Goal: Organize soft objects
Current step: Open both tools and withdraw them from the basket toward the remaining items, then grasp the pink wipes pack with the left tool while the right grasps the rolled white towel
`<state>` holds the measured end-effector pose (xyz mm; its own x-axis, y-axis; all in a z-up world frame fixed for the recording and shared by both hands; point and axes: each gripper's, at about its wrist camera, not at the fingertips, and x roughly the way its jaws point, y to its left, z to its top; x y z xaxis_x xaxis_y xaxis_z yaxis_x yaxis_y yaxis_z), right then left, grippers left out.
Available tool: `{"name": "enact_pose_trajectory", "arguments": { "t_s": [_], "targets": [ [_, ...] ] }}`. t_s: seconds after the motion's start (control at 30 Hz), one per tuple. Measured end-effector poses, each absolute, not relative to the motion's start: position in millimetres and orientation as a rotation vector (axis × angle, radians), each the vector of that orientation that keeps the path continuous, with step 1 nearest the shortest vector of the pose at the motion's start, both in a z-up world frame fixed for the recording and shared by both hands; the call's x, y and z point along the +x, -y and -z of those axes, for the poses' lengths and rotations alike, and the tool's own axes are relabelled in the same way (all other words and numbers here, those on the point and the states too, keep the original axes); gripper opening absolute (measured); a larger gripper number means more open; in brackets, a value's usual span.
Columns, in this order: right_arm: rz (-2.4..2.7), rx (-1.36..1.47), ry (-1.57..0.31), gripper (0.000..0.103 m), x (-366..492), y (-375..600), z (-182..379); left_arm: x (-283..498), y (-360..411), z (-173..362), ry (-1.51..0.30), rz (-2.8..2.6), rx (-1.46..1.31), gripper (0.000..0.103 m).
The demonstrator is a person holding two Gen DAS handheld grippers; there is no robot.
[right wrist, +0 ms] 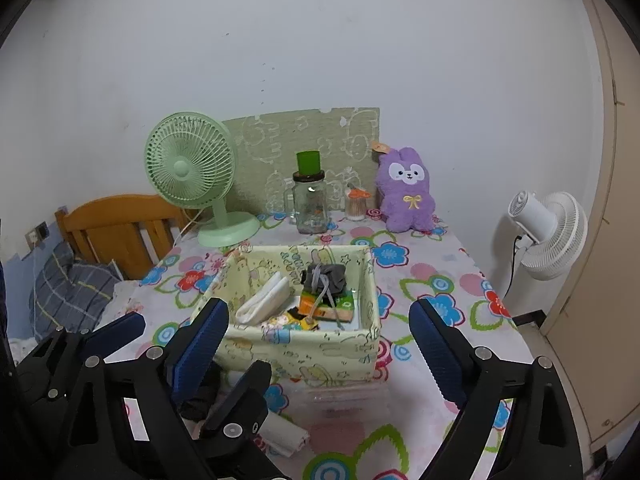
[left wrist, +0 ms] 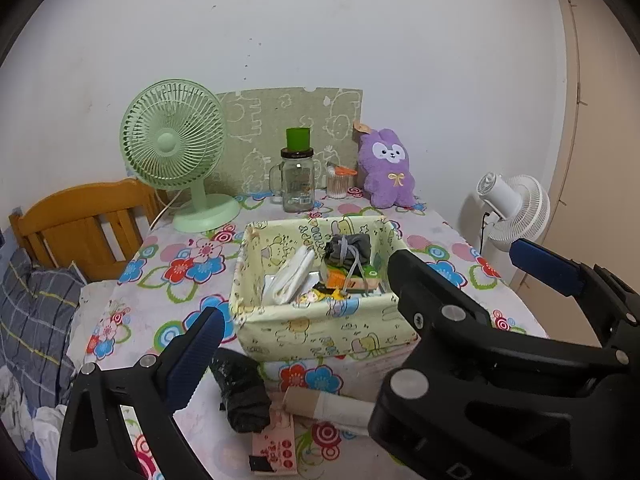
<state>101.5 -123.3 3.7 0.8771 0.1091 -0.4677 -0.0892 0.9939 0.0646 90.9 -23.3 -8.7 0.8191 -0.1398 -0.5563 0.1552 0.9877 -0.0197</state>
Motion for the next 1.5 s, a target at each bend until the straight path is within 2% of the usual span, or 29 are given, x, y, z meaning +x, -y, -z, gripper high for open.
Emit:
{"name": "enact_pose_trajectory", "arguments": {
  "t_s": [0.23,0.47,1.33,1.5],
  "targets": [
    [-0.103,0.039,-0.495,0.096,91.3,120.3,2.4,79.6,19.4,15.3,-0.589,0.142,0.021,0.103],
    [-0.097,0.048,-0.493,0.103,80.9,120.3,11.8,69.7,18.4,22.9,-0.585,0.151,0.025,0.103],
    [-0.112,0.075,-0.591,0.103,80.5,108.7,79.3,67.0,2.4,85.1,-0.687,0.114,-0.018,0.103],
    [-0.121,0.062,-0.634,0.103,89.8,101.3,94.5,75.5,-6.3,101.7,-0.734,0.070,-0.018,0.099]
  ]
}}
